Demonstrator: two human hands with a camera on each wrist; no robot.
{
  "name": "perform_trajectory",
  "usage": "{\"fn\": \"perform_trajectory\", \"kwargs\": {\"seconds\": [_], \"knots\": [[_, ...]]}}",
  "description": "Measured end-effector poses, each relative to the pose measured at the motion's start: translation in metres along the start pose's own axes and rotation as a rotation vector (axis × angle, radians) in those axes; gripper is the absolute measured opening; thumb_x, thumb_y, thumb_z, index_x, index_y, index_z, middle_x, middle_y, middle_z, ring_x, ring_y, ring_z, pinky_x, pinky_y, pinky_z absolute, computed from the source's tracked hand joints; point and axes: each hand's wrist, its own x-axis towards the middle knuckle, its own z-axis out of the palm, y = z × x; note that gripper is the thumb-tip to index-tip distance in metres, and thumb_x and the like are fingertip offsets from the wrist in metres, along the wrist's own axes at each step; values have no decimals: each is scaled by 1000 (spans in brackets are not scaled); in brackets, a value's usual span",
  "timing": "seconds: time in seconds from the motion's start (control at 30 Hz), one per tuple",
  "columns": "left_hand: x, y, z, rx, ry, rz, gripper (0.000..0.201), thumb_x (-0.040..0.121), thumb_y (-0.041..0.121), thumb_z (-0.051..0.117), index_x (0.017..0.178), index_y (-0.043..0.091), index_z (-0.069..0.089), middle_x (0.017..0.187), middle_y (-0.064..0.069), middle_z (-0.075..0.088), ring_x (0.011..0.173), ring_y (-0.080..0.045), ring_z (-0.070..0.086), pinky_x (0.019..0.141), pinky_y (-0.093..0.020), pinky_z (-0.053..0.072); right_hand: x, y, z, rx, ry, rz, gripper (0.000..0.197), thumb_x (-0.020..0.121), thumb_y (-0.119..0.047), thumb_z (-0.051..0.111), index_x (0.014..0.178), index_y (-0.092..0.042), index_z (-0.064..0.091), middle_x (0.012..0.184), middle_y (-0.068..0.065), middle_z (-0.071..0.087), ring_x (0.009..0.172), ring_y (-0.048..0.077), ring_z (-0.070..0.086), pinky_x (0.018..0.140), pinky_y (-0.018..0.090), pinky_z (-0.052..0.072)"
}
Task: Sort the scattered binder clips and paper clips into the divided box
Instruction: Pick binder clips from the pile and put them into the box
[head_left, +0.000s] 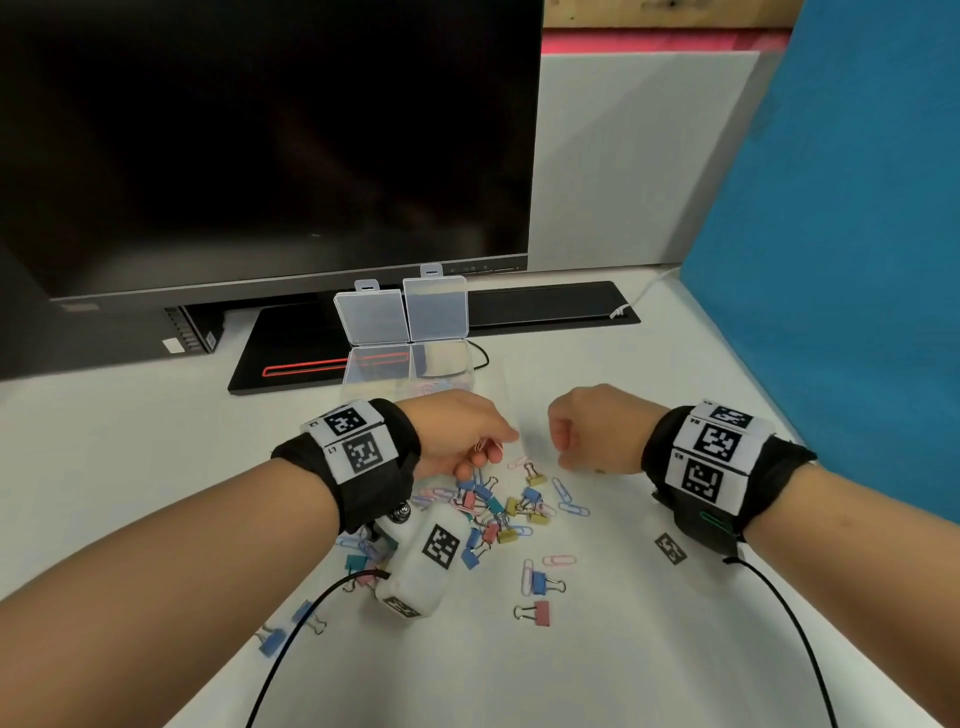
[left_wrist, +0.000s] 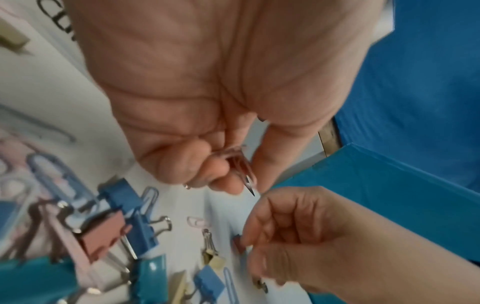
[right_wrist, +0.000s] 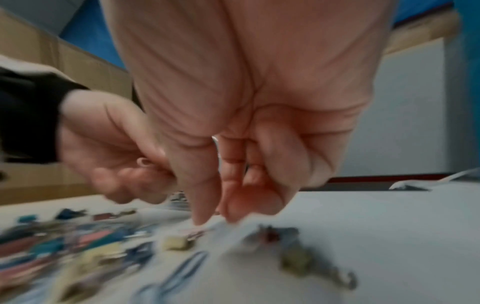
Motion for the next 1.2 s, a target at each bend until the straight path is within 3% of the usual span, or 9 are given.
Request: {"fn": "perform_trajectory", "kwargs": {"seconds": [0.2,0.33,0.53,0.63,0.77,0.87,0.97,1.07,1.2], "knots": [[4,-1,4,103,3,14,10,95,-1,48,94,4,57,75,-8,58,59,-12,50,46,-18,46,-16,-8,16,-82,-63,-106,26,79,-22,69,101,-10,62,94,2,58,81,16,50,67,24,43],[4,10,14,181,37,-71,21,99,6,36,90,5,55,63,-3,42,50,-11,34,43,-20,33,-21,-7,23,-101,-30,-139,9,84,-15,62,93,-13,64,99,5,67,80,18,52,68,24,39],[20,18,31,987,230,107,24,89,22,58,101,3,67,101,-6,68,90,-21,64,74,-26,50,-27,-3,33,-214,-26,-153,18,92,-11,49,104,-8,61,109,12,65,100,24,58,77,27,44],[26,20,36,1107,202,105,16,89,18,58,80,6,62,82,-4,62,80,-19,58,67,-24,47,-31,2,33,-155,-52,-129,22,94,-14,48,108,-2,60,113,14,62,114,28,57,94,32,47],[23,26,40,1178,140,26,26,95,20,48,75,6,56,68,-2,46,71,-18,51,63,-24,43,-37,5,34,-95,-94,-103,26,95,-17,43,109,-1,60,112,12,64,97,23,58,78,18,37],[14,24,35,972,150,16,29,98,25,39,103,6,60,82,-5,55,80,-19,55,72,-27,44,-41,16,26,-23,-92,-53,19,91,-17,47,90,-6,62,96,9,66,78,16,53,70,22,40],[3,14,15,317,124,-36,11,90,13,38,90,8,47,60,-1,45,48,-12,38,42,-22,34,-45,47,10,294,22,76,12,84,-9,56,72,-13,57,71,1,65,51,0,53,50,13,39],[-16,-1,-8,-95,25,-98,11,81,-4,37,86,5,41,54,-6,49,44,-12,37,34,-19,31,-50,75,6,658,108,235,10,88,-4,55,84,-10,61,69,9,67,58,16,60,45,20,43],[-27,-22,-26,-127,-55,-102,19,86,-10,52,73,4,52,62,-13,61,46,-15,54,39,-18,46,-49,80,11,895,49,311,26,92,7,39,86,-4,62,69,15,53,56,22,45,48,26,39]]}}
